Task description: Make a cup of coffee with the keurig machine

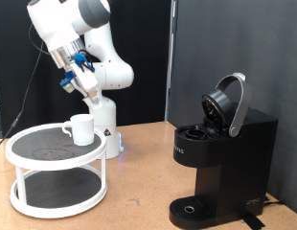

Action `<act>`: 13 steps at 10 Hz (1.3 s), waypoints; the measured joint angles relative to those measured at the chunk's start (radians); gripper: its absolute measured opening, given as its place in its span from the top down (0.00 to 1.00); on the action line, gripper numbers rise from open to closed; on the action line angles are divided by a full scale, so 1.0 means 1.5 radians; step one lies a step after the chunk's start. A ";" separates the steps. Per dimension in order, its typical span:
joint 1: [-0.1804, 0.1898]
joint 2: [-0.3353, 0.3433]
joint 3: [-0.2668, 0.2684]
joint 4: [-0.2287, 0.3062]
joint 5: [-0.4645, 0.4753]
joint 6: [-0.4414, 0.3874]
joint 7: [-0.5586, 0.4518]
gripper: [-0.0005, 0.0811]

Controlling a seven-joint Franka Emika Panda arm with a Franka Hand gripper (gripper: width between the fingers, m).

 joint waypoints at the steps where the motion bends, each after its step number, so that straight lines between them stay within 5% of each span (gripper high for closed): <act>1: 0.004 0.001 -0.006 0.001 0.019 -0.015 -0.016 0.61; 6: 0.062 0.052 0.017 0.048 0.142 -0.040 0.023 0.61; 8: 0.070 0.076 0.043 0.058 0.152 0.001 0.052 0.61; 13: 0.082 0.081 0.044 0.066 0.246 -0.011 0.057 0.61</act>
